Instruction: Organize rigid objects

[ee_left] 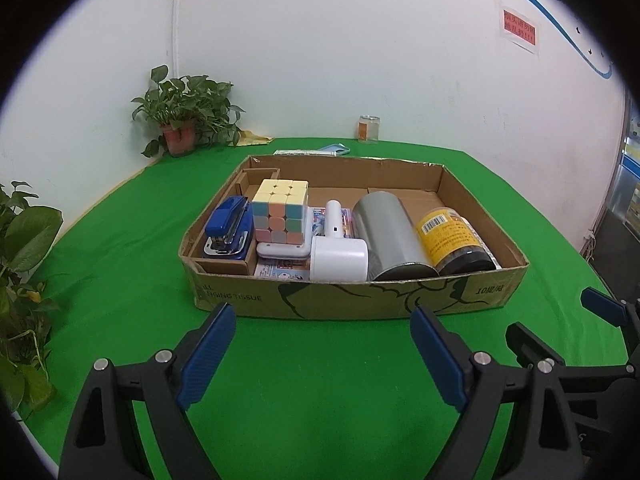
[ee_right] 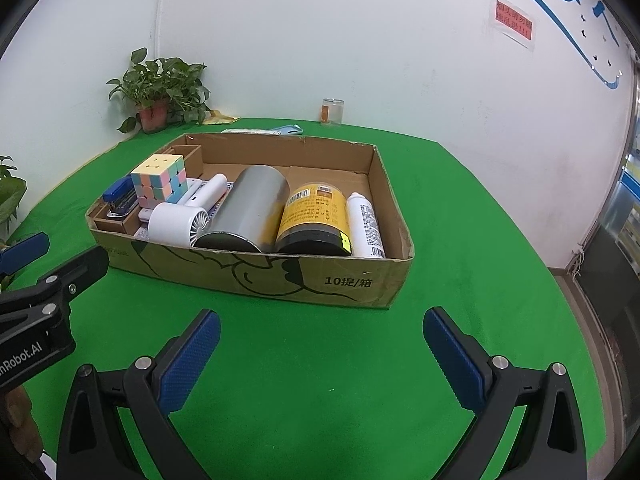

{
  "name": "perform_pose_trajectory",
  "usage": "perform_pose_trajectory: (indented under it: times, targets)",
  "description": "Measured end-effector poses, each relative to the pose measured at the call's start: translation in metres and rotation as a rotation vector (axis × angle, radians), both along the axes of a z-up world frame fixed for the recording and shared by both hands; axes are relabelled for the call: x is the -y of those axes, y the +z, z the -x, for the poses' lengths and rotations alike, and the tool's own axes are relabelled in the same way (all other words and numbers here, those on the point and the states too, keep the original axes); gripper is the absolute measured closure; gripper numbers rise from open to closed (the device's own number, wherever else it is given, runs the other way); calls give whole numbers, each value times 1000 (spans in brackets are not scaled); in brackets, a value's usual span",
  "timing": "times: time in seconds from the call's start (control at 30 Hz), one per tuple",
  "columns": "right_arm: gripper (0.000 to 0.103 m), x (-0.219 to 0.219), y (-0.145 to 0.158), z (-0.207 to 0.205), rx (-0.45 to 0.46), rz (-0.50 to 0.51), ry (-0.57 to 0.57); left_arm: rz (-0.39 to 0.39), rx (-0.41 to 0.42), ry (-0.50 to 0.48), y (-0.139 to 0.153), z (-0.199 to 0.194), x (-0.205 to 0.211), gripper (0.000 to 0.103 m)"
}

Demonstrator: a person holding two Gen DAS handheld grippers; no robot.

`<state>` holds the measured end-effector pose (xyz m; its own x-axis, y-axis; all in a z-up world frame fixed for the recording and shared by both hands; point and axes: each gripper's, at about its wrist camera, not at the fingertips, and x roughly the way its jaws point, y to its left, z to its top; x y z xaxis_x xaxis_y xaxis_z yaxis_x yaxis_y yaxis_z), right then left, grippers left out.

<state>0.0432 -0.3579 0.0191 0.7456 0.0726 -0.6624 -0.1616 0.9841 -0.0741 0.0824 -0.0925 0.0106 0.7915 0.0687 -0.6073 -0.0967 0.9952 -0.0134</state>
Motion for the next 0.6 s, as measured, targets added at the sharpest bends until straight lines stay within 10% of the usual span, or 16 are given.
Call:
perform_pose_trajectory:
  times: [0.6]
  targets:
    - [1,-22,-13,-5,-23,3,-23,-21,-35,1,-8,-5,4,14]
